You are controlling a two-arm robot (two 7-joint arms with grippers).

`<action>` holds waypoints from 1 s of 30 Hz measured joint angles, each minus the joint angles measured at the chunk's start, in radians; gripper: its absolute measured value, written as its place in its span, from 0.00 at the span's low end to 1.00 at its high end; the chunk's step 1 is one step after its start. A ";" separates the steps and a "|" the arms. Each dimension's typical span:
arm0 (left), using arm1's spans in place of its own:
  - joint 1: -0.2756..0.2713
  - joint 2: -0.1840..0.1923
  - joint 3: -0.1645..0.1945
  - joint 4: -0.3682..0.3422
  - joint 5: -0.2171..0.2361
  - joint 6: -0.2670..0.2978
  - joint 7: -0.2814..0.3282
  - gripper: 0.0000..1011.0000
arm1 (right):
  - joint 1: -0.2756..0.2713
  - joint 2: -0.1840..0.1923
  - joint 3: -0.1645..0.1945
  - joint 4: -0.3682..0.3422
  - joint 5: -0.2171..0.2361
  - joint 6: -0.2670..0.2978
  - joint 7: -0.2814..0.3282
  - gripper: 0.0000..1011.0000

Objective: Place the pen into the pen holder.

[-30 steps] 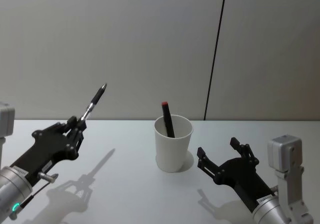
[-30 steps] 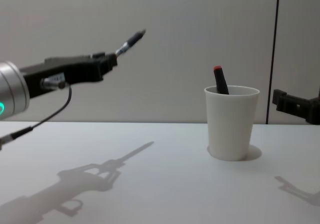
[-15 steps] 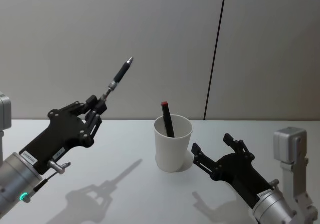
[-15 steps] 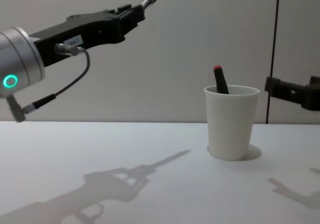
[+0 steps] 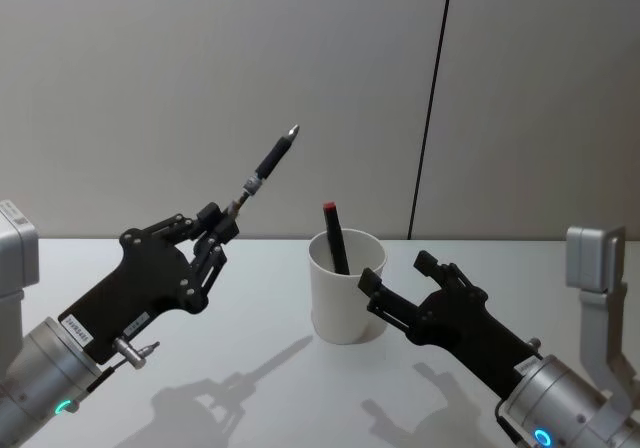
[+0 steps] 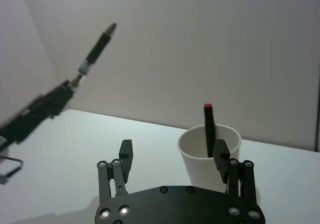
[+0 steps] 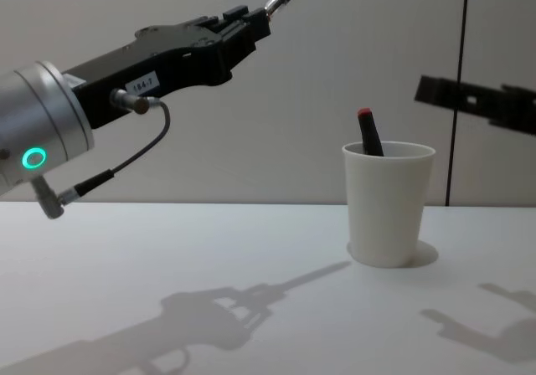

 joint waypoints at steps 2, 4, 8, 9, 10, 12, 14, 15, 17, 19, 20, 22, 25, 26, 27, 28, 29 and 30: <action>0.002 0.001 0.002 0.002 0.000 -0.007 -0.002 0.18 | 0.005 0.001 0.002 -0.002 0.021 0.011 0.016 0.99; 0.004 0.003 0.003 0.004 0.001 -0.013 -0.003 0.18 | 0.010 0.002 0.003 -0.005 0.045 0.026 0.032 0.99; 0.010 0.007 0.007 0.006 0.001 -0.027 -0.006 0.18 | 0.023 0.004 0.006 -0.014 0.096 0.056 0.063 0.99; 0.013 0.009 0.008 0.006 0.001 -0.032 -0.006 0.18 | 0.024 0.004 0.006 -0.014 0.101 0.059 0.066 0.99; 0.014 0.010 0.008 0.006 0.001 -0.033 -0.006 0.18 | 0.027 0.004 0.006 -0.016 0.109 0.064 0.069 0.99; 0.018 0.013 0.009 0.006 0.001 -0.039 -0.006 0.18 | 0.029 0.004 0.006 -0.018 0.118 0.070 0.070 0.99; 0.021 0.016 0.010 0.004 0.001 -0.044 -0.006 0.18 | 0.031 0.002 0.005 -0.019 0.122 0.074 0.069 0.99; 0.022 0.017 0.010 0.003 0.001 -0.046 -0.005 0.18 | 0.031 0.001 0.004 -0.020 0.124 0.075 0.068 0.99; 0.025 0.019 0.010 0.000 0.002 -0.049 -0.004 0.18 | 0.032 -0.003 0.003 -0.020 0.130 0.077 0.063 0.99; 0.029 0.022 0.010 -0.005 0.002 -0.054 -0.001 0.18 | 0.035 -0.013 0.002 -0.020 0.144 0.082 0.056 0.99; 0.032 0.023 0.010 -0.008 0.002 -0.057 0.002 0.18 | 0.035 -0.013 0.002 -0.020 0.144 0.082 0.056 0.99; 0.034 0.024 0.009 -0.010 0.002 -0.059 0.004 0.18 | 0.037 -0.022 0.002 -0.019 0.158 0.085 0.050 0.99; 0.040 0.028 0.008 -0.018 0.003 -0.065 0.011 0.18 | 0.039 -0.035 0.002 -0.014 0.179 0.091 0.044 0.99; 0.041 0.029 0.008 -0.020 0.003 -0.066 0.013 0.18 | 0.041 -0.044 0.002 -0.011 0.191 0.094 0.041 0.99; 0.042 0.030 0.008 -0.021 0.003 -0.066 0.014 0.18 | 0.041 -0.048 0.002 -0.010 0.197 0.096 0.040 0.99; 0.044 0.032 0.008 -0.023 0.003 -0.067 0.016 0.18 | 0.042 -0.053 0.002 -0.008 0.203 0.097 0.038 0.99; 0.045 0.033 0.008 -0.025 0.003 -0.068 0.017 0.18 | 0.044 -0.061 0.002 -0.005 0.215 0.100 0.037 0.99; 0.046 0.034 0.008 -0.027 0.003 -0.069 0.019 0.18 | 0.045 -0.065 0.002 -0.004 0.221 0.102 0.035 0.99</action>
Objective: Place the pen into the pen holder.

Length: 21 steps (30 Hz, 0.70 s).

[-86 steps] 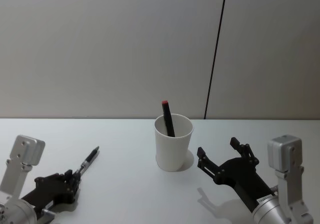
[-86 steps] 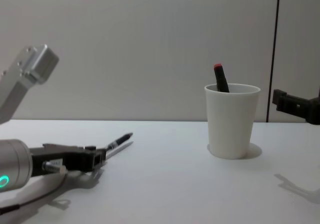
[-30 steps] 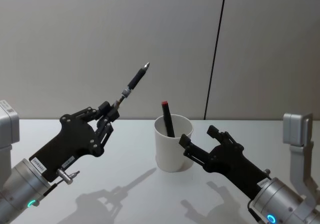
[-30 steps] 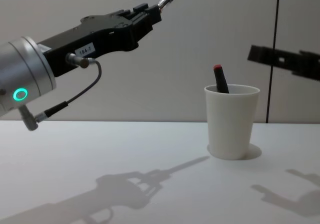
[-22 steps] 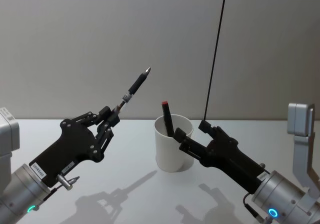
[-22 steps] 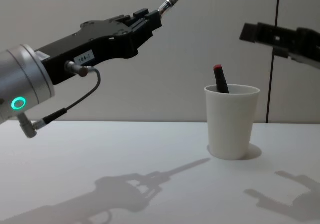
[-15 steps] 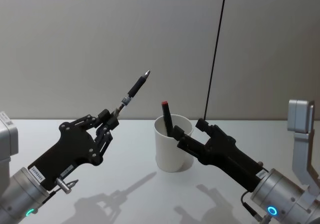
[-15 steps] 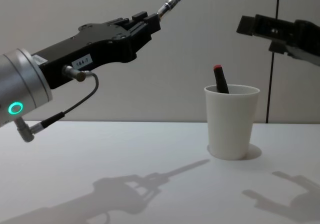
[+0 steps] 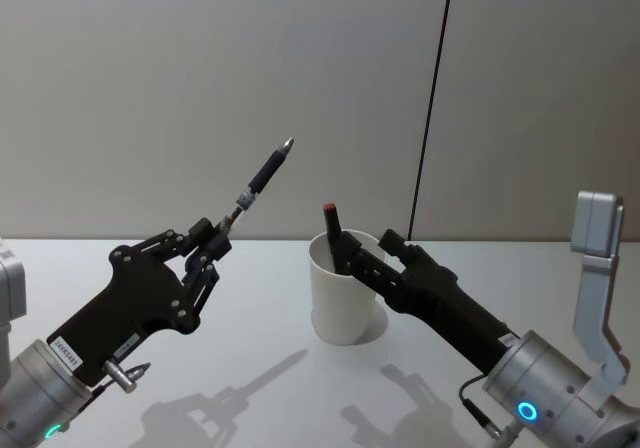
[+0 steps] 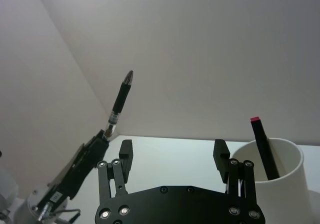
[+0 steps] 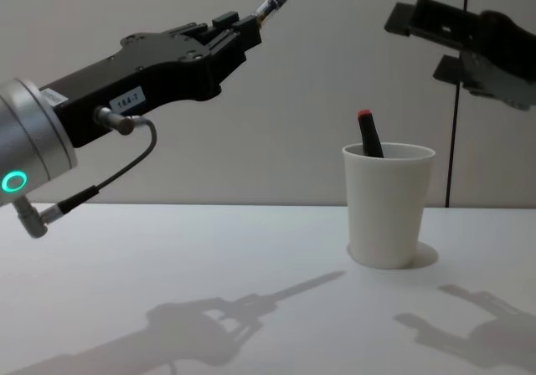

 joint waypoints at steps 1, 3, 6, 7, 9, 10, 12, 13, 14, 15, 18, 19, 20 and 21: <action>0.001 0.001 0.000 -0.001 0.000 0.000 0.001 0.18 | 0.001 -0.004 0.000 0.001 0.006 0.002 -0.001 0.99; 0.001 0.002 0.001 -0.002 0.000 -0.001 0.002 0.18 | 0.005 -0.019 0.000 0.006 0.030 0.008 -0.003 0.99; 0.002 0.004 0.003 -0.003 -0.001 -0.001 0.004 0.18 | 0.010 -0.038 -0.002 0.013 0.059 0.016 -0.005 0.99; 0.002 0.005 0.004 -0.003 -0.001 -0.002 0.005 0.18 | 0.012 -0.044 -0.003 0.015 0.067 0.018 -0.005 0.99; 0.001 0.007 0.006 -0.003 -0.003 -0.002 0.006 0.18 | 0.018 -0.060 -0.006 0.022 0.090 0.025 -0.006 0.99; 0.001 0.007 0.007 -0.003 -0.003 -0.002 0.006 0.18 | 0.021 -0.065 -0.008 0.024 0.095 0.027 -0.006 0.99; 0.000 0.008 0.009 -0.003 -0.005 -0.002 0.006 0.18 | 0.030 -0.084 -0.014 0.033 0.120 0.035 -0.006 0.99; -0.002 0.009 0.010 -0.002 -0.006 -0.002 0.006 0.18 | 0.033 -0.089 -0.016 0.036 0.129 0.039 -0.006 0.99; -0.003 0.010 0.011 -0.001 -0.007 -0.002 0.006 0.18 | 0.036 -0.095 -0.018 0.039 0.136 0.041 -0.006 0.99; -0.004 0.010 0.012 0.000 -0.008 -0.002 0.006 0.18 | 0.041 -0.103 -0.021 0.043 0.143 0.044 -0.006 0.99; -0.008 0.013 0.017 0.004 -0.011 -0.001 0.002 0.18 | 0.062 -0.130 -0.034 0.061 0.175 0.058 -0.006 0.99; -0.009 0.013 0.018 0.005 -0.012 -0.001 0.001 0.18 | 0.066 -0.134 -0.036 0.064 0.180 0.060 -0.006 0.99; -0.012 0.015 0.021 0.007 -0.014 0.000 -0.002 0.18 | 0.071 -0.139 -0.039 0.069 0.185 0.062 -0.007 0.99; -0.013 0.015 0.022 0.008 -0.015 0.001 -0.003 0.18 | 0.075 -0.144 -0.041 0.072 0.191 0.065 -0.009 0.99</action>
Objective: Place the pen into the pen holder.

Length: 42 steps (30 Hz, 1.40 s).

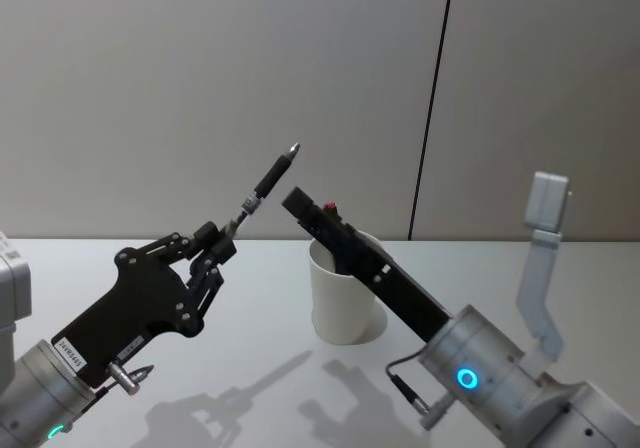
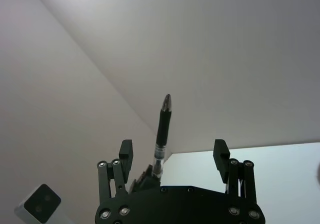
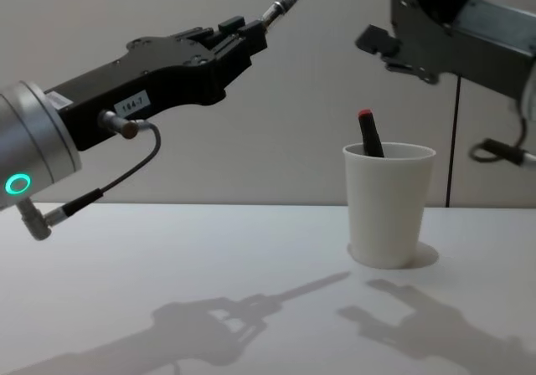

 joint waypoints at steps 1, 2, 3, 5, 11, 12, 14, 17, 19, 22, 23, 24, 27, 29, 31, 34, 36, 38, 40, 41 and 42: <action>-0.002 0.001 0.002 0.001 -0.001 0.001 -0.002 0.18 | 0.004 -0.004 -0.002 0.003 0.004 0.001 -0.001 0.99; -0.003 0.001 0.003 0.002 -0.002 0.001 -0.003 0.18 | 0.013 -0.011 -0.006 0.010 0.011 0.005 -0.003 0.99; -0.005 0.003 0.005 0.004 -0.004 0.002 -0.006 0.18 | 0.015 -0.013 -0.008 0.011 0.014 0.007 -0.004 0.99; -0.008 0.005 0.008 0.006 -0.007 0.004 -0.010 0.18 | 0.026 -0.021 -0.013 0.021 0.021 0.010 -0.009 0.99; -0.014 0.010 0.015 0.010 -0.013 0.007 -0.017 0.18 | 0.050 -0.033 -0.024 0.042 0.031 0.016 -0.023 0.99; -0.016 0.011 0.017 0.011 -0.015 0.008 -0.019 0.18 | 0.053 -0.034 -0.025 0.045 0.031 0.016 -0.025 0.99; -0.018 0.013 0.019 0.013 -0.017 0.009 -0.020 0.18 | 0.060 -0.036 -0.029 0.052 0.034 0.018 -0.028 0.99; -0.020 0.015 0.022 0.015 -0.020 0.009 -0.022 0.18 | 0.069 -0.038 -0.035 0.061 0.036 0.018 -0.032 0.99; -0.021 0.016 0.023 0.016 -0.021 0.009 -0.022 0.18 | 0.073 -0.039 -0.037 0.065 0.037 0.019 -0.034 0.99; -0.023 0.017 0.024 0.017 -0.023 0.009 -0.023 0.18 | 0.082 -0.041 -0.044 0.075 0.037 0.019 -0.036 0.99; -0.023 0.017 0.024 0.017 -0.023 0.010 -0.023 0.18 | 0.084 -0.041 -0.046 0.077 0.037 0.019 -0.036 0.99; -0.024 0.017 0.025 0.018 -0.024 0.010 -0.024 0.18 | 0.089 -0.042 -0.050 0.082 0.037 0.018 -0.037 0.99; -0.025 0.018 0.026 0.019 -0.025 0.010 -0.024 0.18 | 0.098 -0.044 -0.056 0.092 0.034 0.012 -0.038 0.99; -0.025 0.018 0.027 0.019 -0.025 0.010 -0.025 0.18 | 0.105 -0.046 -0.062 0.100 0.031 0.007 -0.038 0.99; -0.026 0.018 0.027 0.019 -0.025 0.010 -0.025 0.18 | 0.109 -0.047 -0.066 0.105 0.029 0.003 -0.039 0.99; -0.026 0.018 0.027 0.020 -0.026 0.010 -0.025 0.18 | 0.114 -0.049 -0.071 0.114 0.026 -0.002 -0.039 0.99; -0.026 0.019 0.027 0.020 -0.026 0.010 -0.025 0.18 | 0.120 -0.050 -0.076 0.121 0.024 -0.007 -0.039 0.99; -0.026 0.019 0.028 0.020 -0.027 0.009 -0.026 0.18 | 0.124 -0.051 -0.079 0.126 0.023 -0.011 -0.039 0.99; -0.027 0.019 0.028 0.020 -0.027 0.009 -0.026 0.18 | 0.126 -0.051 -0.081 0.128 0.023 -0.013 -0.038 0.99; -0.027 0.019 0.028 0.020 -0.027 0.009 -0.026 0.18 | 0.127 -0.051 -0.082 0.129 0.023 -0.014 -0.038 0.99; -0.027 0.019 0.028 0.020 -0.027 0.009 -0.026 0.18 | 0.129 -0.050 -0.083 0.131 0.023 -0.015 -0.038 0.99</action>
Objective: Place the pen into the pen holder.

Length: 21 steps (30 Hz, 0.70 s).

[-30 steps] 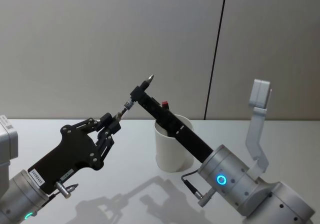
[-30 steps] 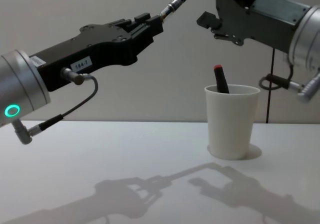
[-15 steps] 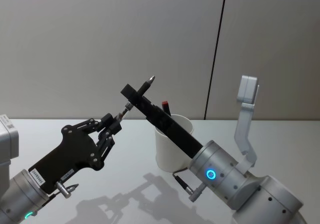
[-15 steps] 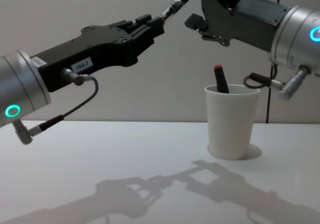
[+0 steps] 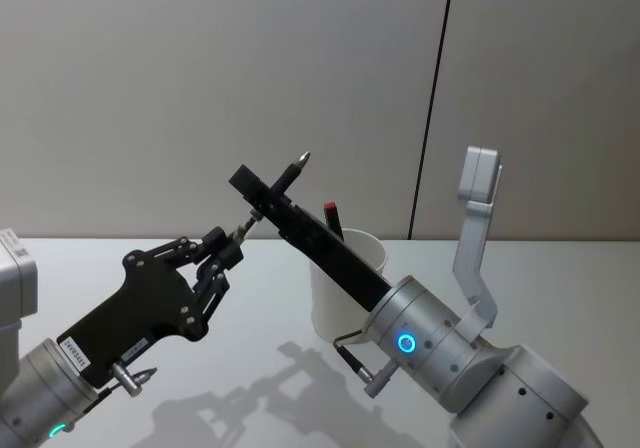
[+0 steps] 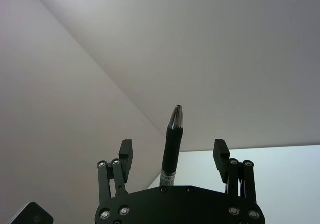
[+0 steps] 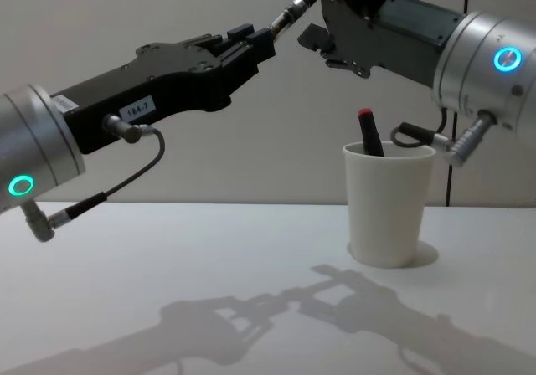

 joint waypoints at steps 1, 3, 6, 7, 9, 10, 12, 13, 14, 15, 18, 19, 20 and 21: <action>0.000 0.000 0.000 0.000 0.000 0.000 0.000 0.18 | 0.001 0.000 -0.001 0.001 0.000 -0.001 0.000 0.99; 0.000 0.000 0.000 0.000 0.000 0.000 0.000 0.18 | 0.002 0.002 -0.002 0.003 0.000 -0.004 0.000 0.99; -0.001 0.001 0.001 0.001 -0.001 0.000 0.000 0.18 | 0.004 0.005 -0.005 0.004 0.000 -0.007 0.000 0.99; -0.001 0.001 0.001 0.001 -0.001 0.000 0.000 0.18 | 0.005 0.005 -0.005 0.004 0.000 -0.008 0.000 0.99; -0.001 0.001 0.001 0.001 -0.001 0.000 0.000 0.18 | 0.005 0.006 -0.006 0.005 0.000 -0.009 0.000 0.99; -0.001 0.001 0.001 0.001 -0.001 0.000 0.000 0.18 | 0.006 0.008 -0.007 0.005 0.000 -0.012 0.000 0.99; -0.001 0.001 0.001 0.001 -0.001 0.000 0.000 0.18 | 0.007 0.009 -0.008 0.006 0.000 -0.013 0.000 0.99; -0.001 0.001 0.001 0.001 -0.001 0.000 0.000 0.18 | 0.007 0.010 -0.009 0.006 0.000 -0.014 -0.001 0.99; -0.001 0.001 0.001 0.001 -0.001 0.000 0.000 0.18 | 0.008 0.011 -0.010 0.007 0.000 -0.016 -0.001 0.99; -0.001 0.001 0.001 0.001 -0.001 0.000 0.000 0.18 | 0.008 0.012 -0.010 0.007 0.000 -0.017 -0.002 0.99; -0.001 0.001 0.001 0.001 -0.001 0.000 0.000 0.18 | 0.009 0.013 -0.013 0.008 -0.001 -0.021 -0.003 0.99; -0.001 0.001 0.001 0.001 -0.001 0.000 0.000 0.18 | 0.010 0.014 -0.013 0.008 -0.001 -0.021 -0.003 0.99; -0.001 0.001 0.001 0.001 -0.001 0.000 0.000 0.18 | 0.011 0.015 -0.014 0.009 -0.001 -0.022 -0.003 0.99; -0.001 0.001 0.001 0.001 -0.001 0.000 0.000 0.18 | 0.011 0.015 -0.014 0.009 -0.001 -0.023 -0.003 0.99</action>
